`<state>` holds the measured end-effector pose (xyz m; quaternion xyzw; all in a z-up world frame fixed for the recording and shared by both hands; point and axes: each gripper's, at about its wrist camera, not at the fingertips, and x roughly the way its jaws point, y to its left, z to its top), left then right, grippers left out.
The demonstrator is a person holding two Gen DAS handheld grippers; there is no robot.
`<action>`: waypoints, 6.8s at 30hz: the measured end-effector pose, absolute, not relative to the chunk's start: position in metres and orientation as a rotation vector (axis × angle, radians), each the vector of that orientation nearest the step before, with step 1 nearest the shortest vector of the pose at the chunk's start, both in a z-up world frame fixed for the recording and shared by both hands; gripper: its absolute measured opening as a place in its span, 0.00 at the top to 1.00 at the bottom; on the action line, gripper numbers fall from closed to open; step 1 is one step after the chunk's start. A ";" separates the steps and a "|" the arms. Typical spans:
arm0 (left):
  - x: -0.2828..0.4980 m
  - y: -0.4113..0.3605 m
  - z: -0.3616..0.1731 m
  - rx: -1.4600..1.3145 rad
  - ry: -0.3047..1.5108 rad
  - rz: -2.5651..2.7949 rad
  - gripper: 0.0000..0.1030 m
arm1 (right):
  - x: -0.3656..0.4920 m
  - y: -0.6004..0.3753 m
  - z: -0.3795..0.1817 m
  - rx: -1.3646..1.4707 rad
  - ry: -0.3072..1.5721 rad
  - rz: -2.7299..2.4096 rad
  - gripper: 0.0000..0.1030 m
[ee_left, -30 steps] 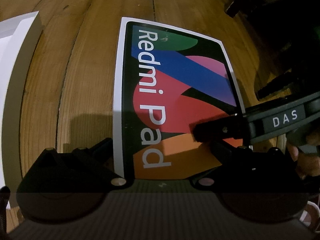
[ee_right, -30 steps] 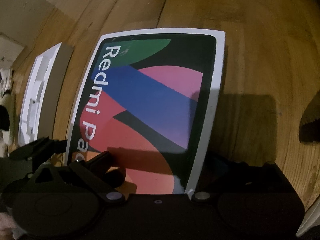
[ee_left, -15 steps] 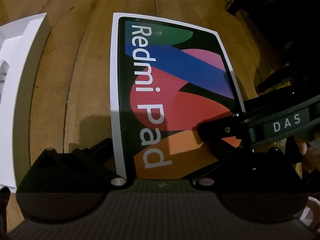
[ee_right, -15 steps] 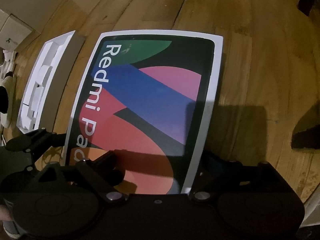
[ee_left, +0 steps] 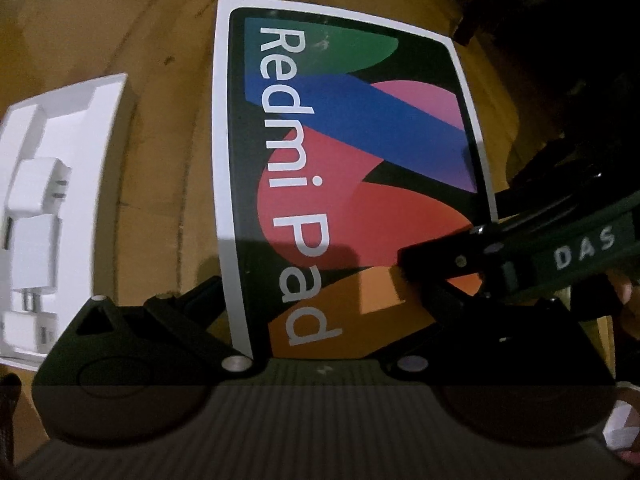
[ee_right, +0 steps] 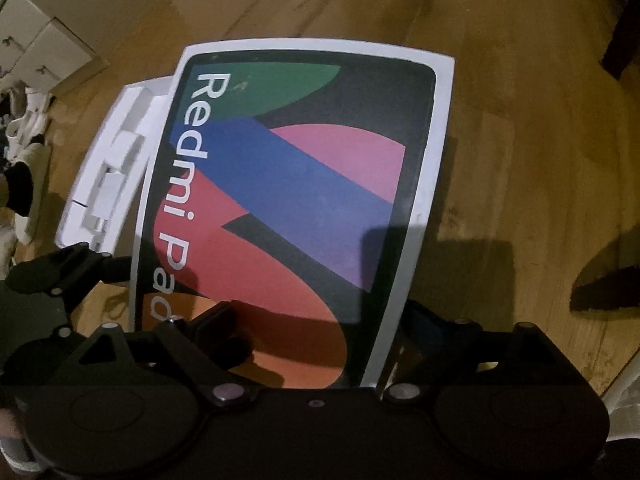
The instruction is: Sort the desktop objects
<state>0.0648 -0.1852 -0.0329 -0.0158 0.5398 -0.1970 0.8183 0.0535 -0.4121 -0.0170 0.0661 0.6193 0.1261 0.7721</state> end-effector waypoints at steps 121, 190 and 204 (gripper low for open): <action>0.083 -0.037 -0.044 -0.317 1.159 -0.239 0.10 | 0.097 -0.368 -0.037 0.555 1.364 0.249 0.18; 0.090 0.017 -0.014 -0.273 1.031 -0.203 0.04 | 0.115 -0.275 0.032 0.206 1.297 0.605 0.25; 0.104 0.049 -0.044 -0.405 1.062 -0.184 0.04 | 0.110 -0.255 0.029 0.209 1.314 0.645 0.25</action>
